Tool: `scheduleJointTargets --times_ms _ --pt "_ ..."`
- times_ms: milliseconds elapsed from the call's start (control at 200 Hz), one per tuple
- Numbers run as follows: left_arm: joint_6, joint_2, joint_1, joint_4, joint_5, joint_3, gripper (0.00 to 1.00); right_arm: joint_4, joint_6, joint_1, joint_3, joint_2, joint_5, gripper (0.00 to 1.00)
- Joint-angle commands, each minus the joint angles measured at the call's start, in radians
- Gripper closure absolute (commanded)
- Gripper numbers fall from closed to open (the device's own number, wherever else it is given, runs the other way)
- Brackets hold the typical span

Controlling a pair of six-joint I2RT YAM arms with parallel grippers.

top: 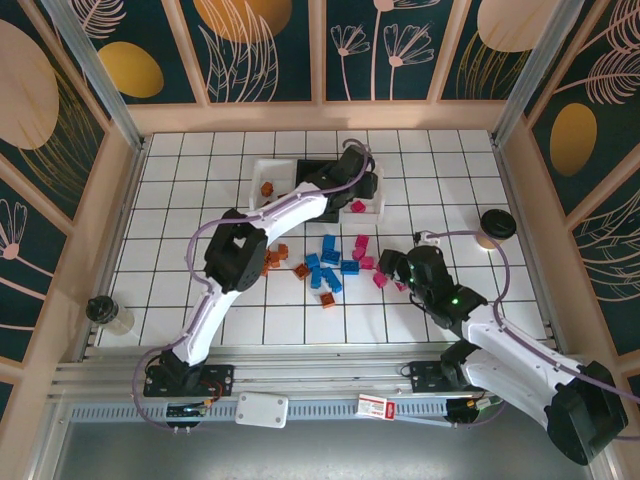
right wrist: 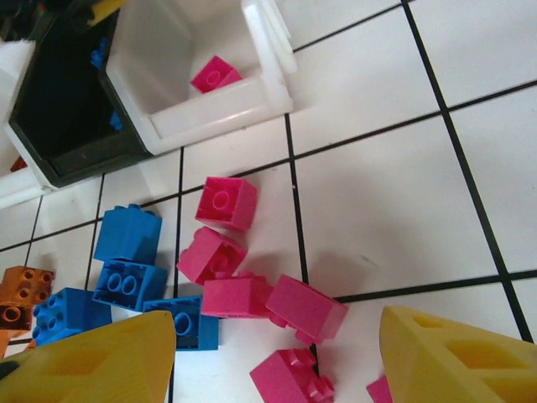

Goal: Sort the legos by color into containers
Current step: Place the lego in the container, then pick up the lego from the middle-right of the table.

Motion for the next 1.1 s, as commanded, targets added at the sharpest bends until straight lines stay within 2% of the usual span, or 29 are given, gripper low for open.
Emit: scheduleJointTargets --times_ms 0,135,250,365,455,696,876,1016,1096 --pt "-0.028 0.074 0.003 -0.105 0.035 0.157 0.59 -0.046 0.034 0.000 -0.009 -0.024 -0.008 0.34" --pt "-0.044 0.081 0.003 -0.116 0.066 0.245 0.42 -0.090 0.054 0.000 -0.003 -0.024 0.001 0.34" --pt "-0.050 0.003 0.003 -0.099 0.100 0.211 0.26 -0.123 0.085 -0.002 0.003 0.011 0.031 0.34" --pt "-0.064 -0.178 -0.005 0.030 0.143 -0.020 0.10 -0.132 0.100 -0.012 0.018 0.094 0.046 0.34" --pt "-0.074 -0.342 -0.020 0.151 0.154 -0.252 0.02 -0.125 0.102 -0.030 0.032 0.168 0.044 0.36" --pt "-0.092 -0.692 -0.055 0.302 0.124 -0.716 0.01 -0.088 0.087 -0.063 0.032 0.244 0.033 0.43" --pt "-0.128 -0.916 -0.059 0.348 0.076 -0.986 0.01 -0.053 0.070 -0.063 0.030 0.298 -0.009 0.49" --pt "-0.132 -1.064 -0.059 0.341 -0.021 -1.145 0.01 -0.024 0.061 -0.064 0.027 0.347 -0.038 0.50" --pt "-0.132 -1.137 -0.059 0.333 -0.079 -1.237 0.01 -0.020 0.055 -0.064 0.032 0.368 -0.039 0.57"
